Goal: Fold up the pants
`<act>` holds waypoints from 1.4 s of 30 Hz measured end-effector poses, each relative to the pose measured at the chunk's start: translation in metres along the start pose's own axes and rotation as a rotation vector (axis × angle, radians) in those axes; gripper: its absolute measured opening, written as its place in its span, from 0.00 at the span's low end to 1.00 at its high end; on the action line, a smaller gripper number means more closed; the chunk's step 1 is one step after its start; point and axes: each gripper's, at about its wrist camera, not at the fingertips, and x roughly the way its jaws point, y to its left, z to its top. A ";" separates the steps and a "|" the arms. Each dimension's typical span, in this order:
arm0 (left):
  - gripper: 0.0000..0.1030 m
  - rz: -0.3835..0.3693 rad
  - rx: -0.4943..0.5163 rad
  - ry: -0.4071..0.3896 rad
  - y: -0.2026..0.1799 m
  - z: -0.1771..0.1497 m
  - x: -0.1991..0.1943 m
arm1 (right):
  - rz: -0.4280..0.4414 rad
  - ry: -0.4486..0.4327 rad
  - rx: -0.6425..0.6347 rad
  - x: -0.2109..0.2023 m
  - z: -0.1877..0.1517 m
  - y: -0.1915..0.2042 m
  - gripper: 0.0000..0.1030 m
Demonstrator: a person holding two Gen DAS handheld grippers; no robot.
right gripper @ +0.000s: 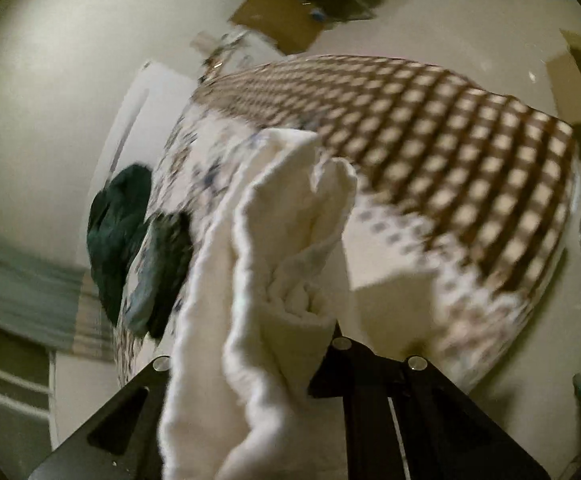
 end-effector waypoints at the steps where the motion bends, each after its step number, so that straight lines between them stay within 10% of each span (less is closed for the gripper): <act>1: 1.00 -0.007 -0.015 -0.010 0.012 -0.007 -0.007 | -0.001 0.002 -0.028 -0.002 -0.008 0.020 0.11; 8: 1.00 -0.006 -0.122 -0.034 0.074 -0.026 -0.030 | 0.000 0.114 -0.191 0.040 -0.128 0.123 0.11; 19: 1.00 0.036 -0.232 -0.025 0.188 -0.050 -0.035 | -0.138 0.321 -0.448 0.154 -0.328 0.172 0.11; 24: 1.00 0.032 -0.254 -0.022 0.210 -0.056 -0.032 | -0.257 0.383 -0.505 0.186 -0.373 0.178 0.45; 26: 1.00 0.029 -0.267 -0.026 0.215 -0.055 -0.033 | -0.190 0.467 -0.512 0.184 -0.384 0.188 0.63; 31: 1.00 0.002 -0.259 -0.074 0.201 -0.042 -0.041 | -0.024 0.616 -0.388 0.155 -0.373 0.181 0.63; 42: 1.00 0.027 -0.068 -0.090 0.074 0.019 0.015 | -0.384 0.397 -0.359 0.094 -0.243 0.097 0.63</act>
